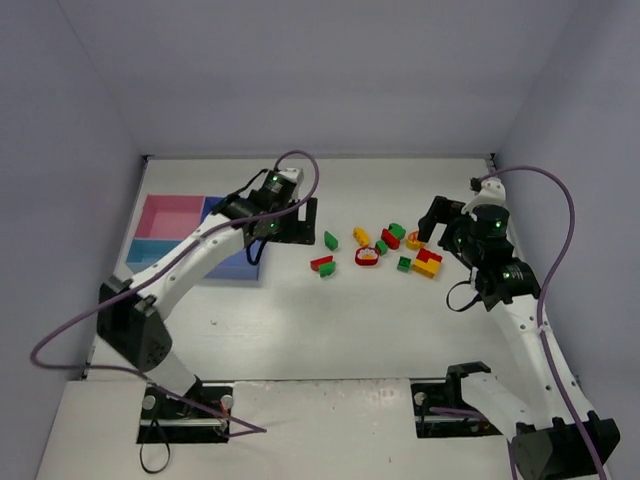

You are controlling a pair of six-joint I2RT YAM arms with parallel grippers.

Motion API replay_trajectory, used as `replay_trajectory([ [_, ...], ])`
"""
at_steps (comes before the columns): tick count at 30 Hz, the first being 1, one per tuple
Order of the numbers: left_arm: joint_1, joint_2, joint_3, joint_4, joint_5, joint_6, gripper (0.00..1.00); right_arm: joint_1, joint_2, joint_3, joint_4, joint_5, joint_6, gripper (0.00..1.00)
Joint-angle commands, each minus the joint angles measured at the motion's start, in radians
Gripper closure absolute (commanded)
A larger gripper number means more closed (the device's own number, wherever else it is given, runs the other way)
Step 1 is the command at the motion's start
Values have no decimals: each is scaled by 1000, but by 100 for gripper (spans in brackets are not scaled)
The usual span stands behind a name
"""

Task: Sort the legos into containers by color

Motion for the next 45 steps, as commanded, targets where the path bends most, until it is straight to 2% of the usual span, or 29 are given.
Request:
replay_trajectory([
  [1,-15,123,135,98,4,10,14,7,17,53,39,-45,17,0],
  [8,-25,375,276,120,27,27,14,7,35,36,36,-81,49,0],
  [14,-32,556,373,114,36,152,14,7,49,36,36,-108,57,0],
  [20,-32,626,417,158,42,291,14,7,44,21,36,-134,58,0],
  [27,-31,719,473,161,87,351,16,7,33,21,34,-142,55,0],
  [32,-31,765,479,157,95,368,34,7,36,24,30,-144,52,0],
  [35,-29,768,473,164,84,371,40,7,36,23,30,-145,48,0],
  [36,-29,765,470,172,78,371,46,7,38,23,30,-145,46,0],
  [37,-29,750,457,193,73,369,57,7,40,23,30,-147,45,0],
  [39,-29,730,445,215,61,371,66,7,44,26,31,-153,40,0],
  [43,-14,651,440,233,30,360,78,7,49,33,30,-161,32,0],
  [45,12,614,442,230,26,346,78,7,50,36,30,-164,32,0],
])
